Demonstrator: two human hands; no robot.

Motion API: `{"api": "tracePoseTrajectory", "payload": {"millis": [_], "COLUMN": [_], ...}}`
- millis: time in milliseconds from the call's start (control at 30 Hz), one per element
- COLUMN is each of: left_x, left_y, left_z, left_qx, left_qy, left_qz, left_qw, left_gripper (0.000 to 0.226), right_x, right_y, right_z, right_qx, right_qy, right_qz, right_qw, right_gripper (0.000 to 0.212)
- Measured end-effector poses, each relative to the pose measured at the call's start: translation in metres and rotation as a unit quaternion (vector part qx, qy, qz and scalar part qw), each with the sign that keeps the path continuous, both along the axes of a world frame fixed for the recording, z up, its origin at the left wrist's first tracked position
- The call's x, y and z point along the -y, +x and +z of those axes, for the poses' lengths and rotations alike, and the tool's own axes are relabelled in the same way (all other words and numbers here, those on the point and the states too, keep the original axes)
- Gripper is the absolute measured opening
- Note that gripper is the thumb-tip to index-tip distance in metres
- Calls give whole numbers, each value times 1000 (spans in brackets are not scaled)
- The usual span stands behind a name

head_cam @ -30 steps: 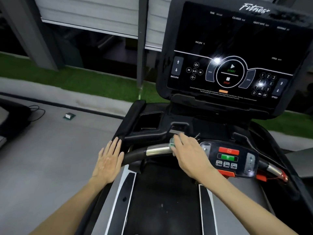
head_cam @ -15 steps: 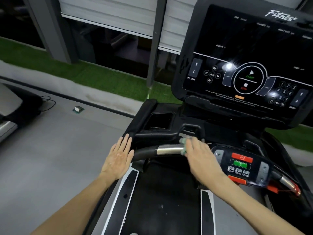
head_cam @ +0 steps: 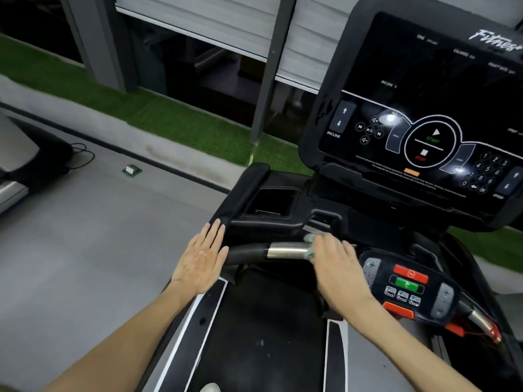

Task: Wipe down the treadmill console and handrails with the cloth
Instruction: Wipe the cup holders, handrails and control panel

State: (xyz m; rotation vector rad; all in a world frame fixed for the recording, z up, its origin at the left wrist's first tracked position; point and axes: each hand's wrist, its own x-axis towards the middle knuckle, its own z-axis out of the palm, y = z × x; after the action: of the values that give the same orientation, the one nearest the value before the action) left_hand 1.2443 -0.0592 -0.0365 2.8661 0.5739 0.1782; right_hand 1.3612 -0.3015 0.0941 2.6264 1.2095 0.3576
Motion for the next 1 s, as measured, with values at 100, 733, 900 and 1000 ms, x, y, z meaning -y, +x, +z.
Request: {"api": "tracePoseTrajectory", "payload": {"millis": [100,733,900,1000], "left_x": [0,11,21,25], "left_y": [0,-16,-38,-53], "left_z": [0,2,-2,-2], "left_qx": [-1,13,-8,-5], "left_qy": [-8,-21,-24,-35], "left_qz": [-4,18,31,41], "left_qw": [1000,1000,999,999], "left_gripper": [72,78,80,79], "right_x": [-1,-52,-80,-58], "right_y": [2,-24,-27,-21], "right_z": [-3,-23,-36,-26], "right_qx": [2,-26,-118,-90], "right_qy": [-41,-17,-20,31], "right_qz": [-32,42,111,51], "right_qw": [999,999,987,994], "right_gripper": [31,46,60,57]}}
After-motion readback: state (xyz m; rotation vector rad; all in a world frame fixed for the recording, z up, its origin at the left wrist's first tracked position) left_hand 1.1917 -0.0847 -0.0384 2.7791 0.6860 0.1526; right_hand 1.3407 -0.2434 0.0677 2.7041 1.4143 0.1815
